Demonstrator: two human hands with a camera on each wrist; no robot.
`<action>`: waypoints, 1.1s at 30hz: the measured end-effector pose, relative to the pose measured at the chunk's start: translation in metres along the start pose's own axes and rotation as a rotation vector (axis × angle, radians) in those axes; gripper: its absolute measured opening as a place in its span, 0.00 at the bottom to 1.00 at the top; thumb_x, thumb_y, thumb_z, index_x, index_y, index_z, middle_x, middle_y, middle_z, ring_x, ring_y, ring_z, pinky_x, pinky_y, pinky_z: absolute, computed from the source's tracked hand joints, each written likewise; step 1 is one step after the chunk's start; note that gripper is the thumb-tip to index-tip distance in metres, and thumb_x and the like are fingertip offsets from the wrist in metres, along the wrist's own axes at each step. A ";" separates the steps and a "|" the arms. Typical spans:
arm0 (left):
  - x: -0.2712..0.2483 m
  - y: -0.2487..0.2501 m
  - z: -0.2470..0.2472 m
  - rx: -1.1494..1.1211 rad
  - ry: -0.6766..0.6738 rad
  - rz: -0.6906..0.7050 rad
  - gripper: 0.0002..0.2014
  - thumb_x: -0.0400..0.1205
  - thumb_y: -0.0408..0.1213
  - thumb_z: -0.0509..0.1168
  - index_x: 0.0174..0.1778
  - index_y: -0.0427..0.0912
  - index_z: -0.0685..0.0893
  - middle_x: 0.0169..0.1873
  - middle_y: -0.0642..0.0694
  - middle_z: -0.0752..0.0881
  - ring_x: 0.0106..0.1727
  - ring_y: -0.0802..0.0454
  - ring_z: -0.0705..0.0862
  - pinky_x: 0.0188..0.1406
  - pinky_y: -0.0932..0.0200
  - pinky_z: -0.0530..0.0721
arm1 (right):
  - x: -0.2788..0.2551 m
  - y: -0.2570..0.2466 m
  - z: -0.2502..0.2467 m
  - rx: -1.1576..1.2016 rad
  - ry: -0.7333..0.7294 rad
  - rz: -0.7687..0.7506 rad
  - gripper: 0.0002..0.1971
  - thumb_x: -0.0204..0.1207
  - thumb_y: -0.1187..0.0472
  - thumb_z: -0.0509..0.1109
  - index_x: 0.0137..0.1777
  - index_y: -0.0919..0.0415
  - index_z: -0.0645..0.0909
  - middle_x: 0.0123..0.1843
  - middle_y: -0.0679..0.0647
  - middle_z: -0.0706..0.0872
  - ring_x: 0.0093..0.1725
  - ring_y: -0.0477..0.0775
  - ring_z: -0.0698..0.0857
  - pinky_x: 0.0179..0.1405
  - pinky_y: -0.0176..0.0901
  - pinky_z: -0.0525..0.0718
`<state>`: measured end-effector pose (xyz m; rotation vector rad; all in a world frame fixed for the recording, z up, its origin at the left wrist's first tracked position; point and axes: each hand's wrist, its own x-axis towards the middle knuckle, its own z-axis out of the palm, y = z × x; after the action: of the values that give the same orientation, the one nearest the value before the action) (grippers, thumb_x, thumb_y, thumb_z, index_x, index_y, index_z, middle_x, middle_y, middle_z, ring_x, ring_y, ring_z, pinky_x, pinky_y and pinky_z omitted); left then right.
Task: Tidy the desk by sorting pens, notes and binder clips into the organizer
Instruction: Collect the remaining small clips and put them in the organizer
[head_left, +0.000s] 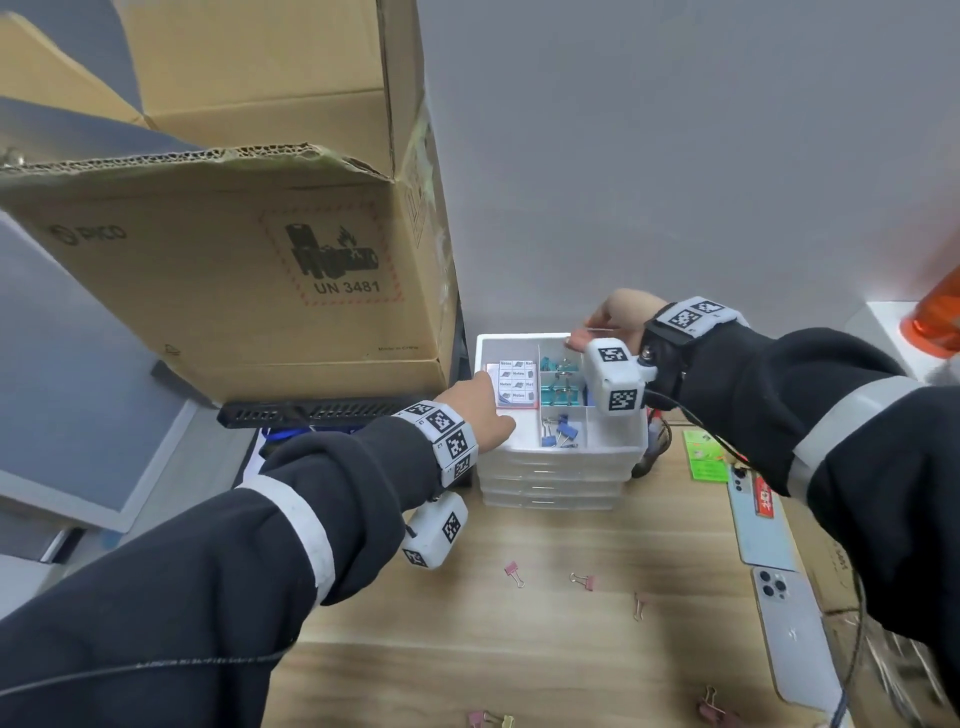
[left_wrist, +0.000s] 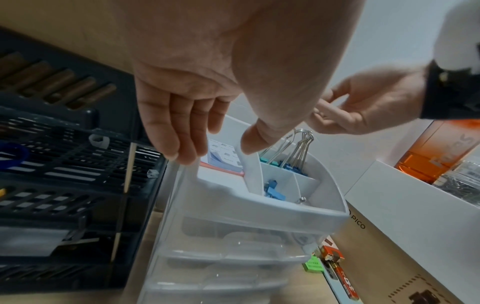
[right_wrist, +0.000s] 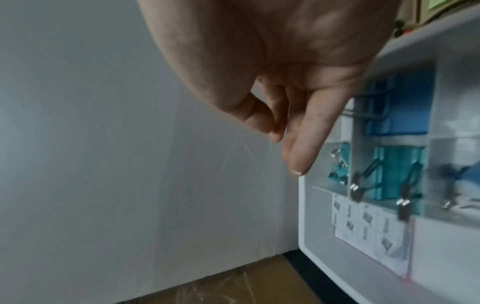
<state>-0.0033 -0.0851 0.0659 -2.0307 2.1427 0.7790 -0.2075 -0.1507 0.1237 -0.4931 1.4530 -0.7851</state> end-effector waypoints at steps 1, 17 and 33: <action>-0.003 -0.001 0.001 0.009 0.002 -0.004 0.19 0.80 0.45 0.62 0.65 0.43 0.71 0.45 0.48 0.82 0.42 0.50 0.85 0.38 0.53 0.86 | -0.004 0.004 -0.005 0.071 -0.006 0.002 0.08 0.84 0.70 0.55 0.45 0.68 0.72 0.52 0.63 0.83 0.43 0.58 0.87 0.41 0.48 0.92; -0.058 -0.035 0.079 0.167 -0.155 -0.072 0.16 0.82 0.50 0.60 0.50 0.41 0.86 0.45 0.45 0.88 0.42 0.47 0.86 0.39 0.57 0.81 | -0.045 0.157 -0.059 -0.093 -0.170 0.258 0.11 0.86 0.63 0.60 0.47 0.70 0.79 0.35 0.67 0.90 0.31 0.62 0.92 0.27 0.46 0.90; -0.136 -0.094 0.284 0.190 -0.433 -0.144 0.32 0.67 0.44 0.78 0.60 0.45 0.66 0.54 0.45 0.69 0.46 0.44 0.82 0.47 0.46 0.88 | -0.015 0.360 -0.132 -0.936 0.315 0.275 0.11 0.70 0.65 0.64 0.39 0.71 0.86 0.31 0.64 0.90 0.32 0.63 0.88 0.38 0.53 0.88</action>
<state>0.0231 0.1577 -0.1540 -1.7086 1.7405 0.8618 -0.2744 0.1211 -0.1389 -0.8642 2.1044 0.0958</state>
